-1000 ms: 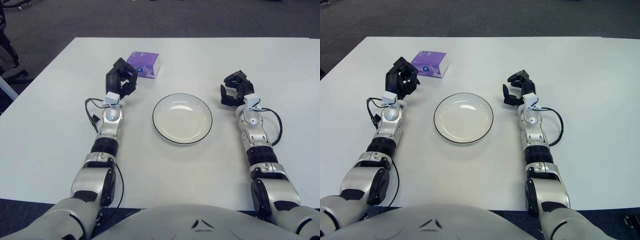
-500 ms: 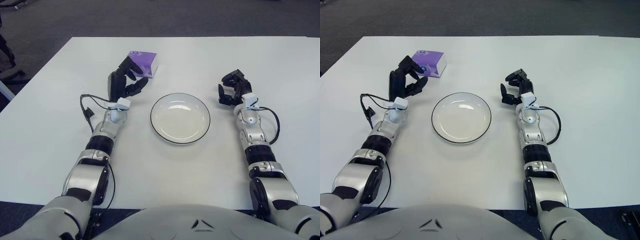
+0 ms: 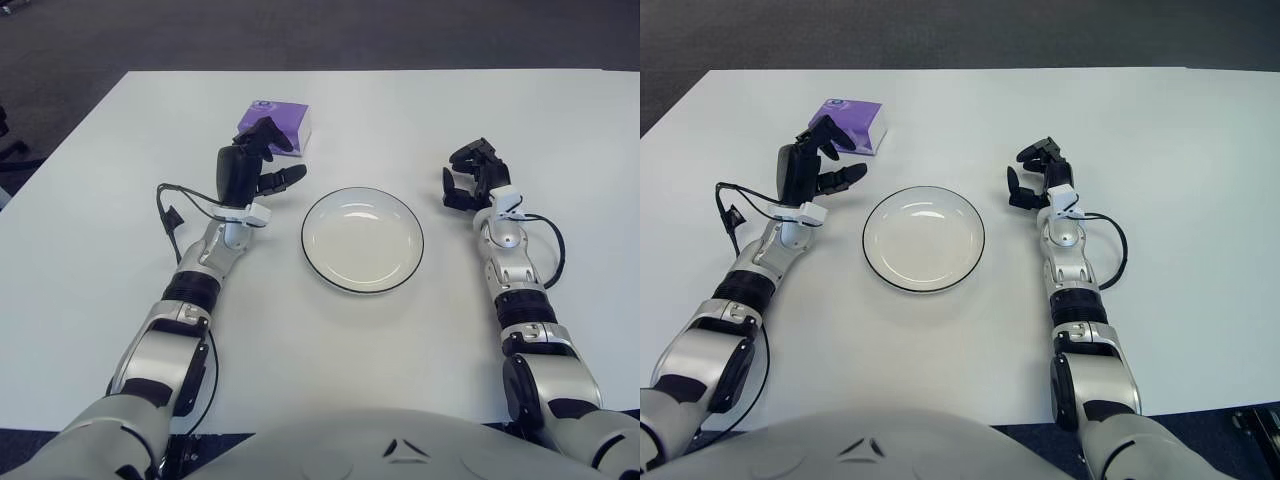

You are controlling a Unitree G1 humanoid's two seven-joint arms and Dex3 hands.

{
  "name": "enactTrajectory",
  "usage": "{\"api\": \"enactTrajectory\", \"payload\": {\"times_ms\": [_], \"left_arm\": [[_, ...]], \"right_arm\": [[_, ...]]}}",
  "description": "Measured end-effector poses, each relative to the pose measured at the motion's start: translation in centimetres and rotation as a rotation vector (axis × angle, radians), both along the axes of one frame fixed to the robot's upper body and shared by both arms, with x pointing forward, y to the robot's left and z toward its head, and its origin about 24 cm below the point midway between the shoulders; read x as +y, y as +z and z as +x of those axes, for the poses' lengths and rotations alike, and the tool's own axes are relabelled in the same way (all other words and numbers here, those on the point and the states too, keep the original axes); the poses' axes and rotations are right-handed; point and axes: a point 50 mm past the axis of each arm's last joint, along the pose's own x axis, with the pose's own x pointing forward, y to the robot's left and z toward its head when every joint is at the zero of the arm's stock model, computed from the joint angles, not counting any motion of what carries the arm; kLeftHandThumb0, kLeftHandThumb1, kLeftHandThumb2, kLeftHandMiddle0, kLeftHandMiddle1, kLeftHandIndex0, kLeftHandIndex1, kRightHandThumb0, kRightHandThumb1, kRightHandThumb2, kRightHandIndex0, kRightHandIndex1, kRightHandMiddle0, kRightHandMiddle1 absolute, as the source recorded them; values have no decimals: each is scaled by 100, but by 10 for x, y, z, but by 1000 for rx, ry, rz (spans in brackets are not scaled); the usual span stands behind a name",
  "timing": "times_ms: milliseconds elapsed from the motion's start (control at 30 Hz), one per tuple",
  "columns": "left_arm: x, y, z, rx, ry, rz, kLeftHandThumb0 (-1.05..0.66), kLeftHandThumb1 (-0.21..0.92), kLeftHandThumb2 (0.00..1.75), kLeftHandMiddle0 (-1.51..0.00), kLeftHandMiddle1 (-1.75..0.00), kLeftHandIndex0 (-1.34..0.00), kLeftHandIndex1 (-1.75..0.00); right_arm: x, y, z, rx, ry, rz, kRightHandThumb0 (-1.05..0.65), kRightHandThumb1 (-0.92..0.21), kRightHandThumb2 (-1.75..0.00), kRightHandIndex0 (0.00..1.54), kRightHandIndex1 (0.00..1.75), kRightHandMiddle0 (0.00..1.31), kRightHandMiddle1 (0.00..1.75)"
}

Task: Put the tissue paper into the plate.

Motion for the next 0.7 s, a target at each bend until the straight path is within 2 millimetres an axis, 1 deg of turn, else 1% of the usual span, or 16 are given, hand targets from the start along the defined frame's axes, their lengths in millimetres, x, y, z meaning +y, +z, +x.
{"api": "enactTrajectory", "payload": {"times_ms": [233, 400, 433, 467, 500, 567, 600, 633, 667, 700], "left_arm": [[-4, 12, 8, -35, 42, 83, -36, 92, 29, -67, -172, -45, -149], [-9, 28, 18, -128, 48, 122, -36, 92, 28, -57, -152, -45, -148], [-11, 32, 21, -146, 48, 125, -36, 92, 29, -56, -148, -44, -148], [-12, 34, 23, -159, 48, 129, -36, 92, 29, -54, -143, -44, -149], [-13, 38, 25, -175, 47, 134, -36, 92, 29, -54, -141, -44, -149], [-16, 44, 28, -202, 44, 145, -36, 92, 33, -51, -117, -40, -152], [-17, 46, 30, -212, 43, 151, -36, 92, 33, -51, -112, -39, -153], [-18, 48, 31, -222, 43, 162, -41, 92, 33, -49, -95, -38, -126], [-19, 50, 33, -230, 47, 176, -45, 92, 33, -50, -80, -41, -101], [-20, 51, 35, -237, 51, 196, -47, 92, 33, -51, -71, -41, -90]], "right_arm": [[-2, 0, 0, -1, -3, -6, -1, -31, -126, 71, 155, 40, 174], [-2, -1, 0, 0, -3, -8, -1, -31, -127, 70, 156, 40, 174], [-2, -1, 0, -1, -2, -8, -9, -37, -119, 72, 158, 41, 173], [-2, -1, 0, -1, 0, -8, -19, -49, -103, 74, 161, 41, 170], [-1, -1, 0, -2, 1, -8, -23, -53, -97, 75, 162, 42, 169], [0, 0, 0, -4, 4, -8, -32, -63, -83, 76, 164, 42, 166], [0, 0, 0, -4, 4, -8, -34, -64, -81, 76, 165, 42, 166], [0, 0, 0, -4, 5, -8, -35, -66, -78, 77, 165, 42, 165], [0, 0, 0, -5, 5, -8, -37, -67, -77, 77, 165, 42, 165], [0, 0, 0, -5, 6, -8, -37, -68, -76, 77, 165, 42, 165]]}}
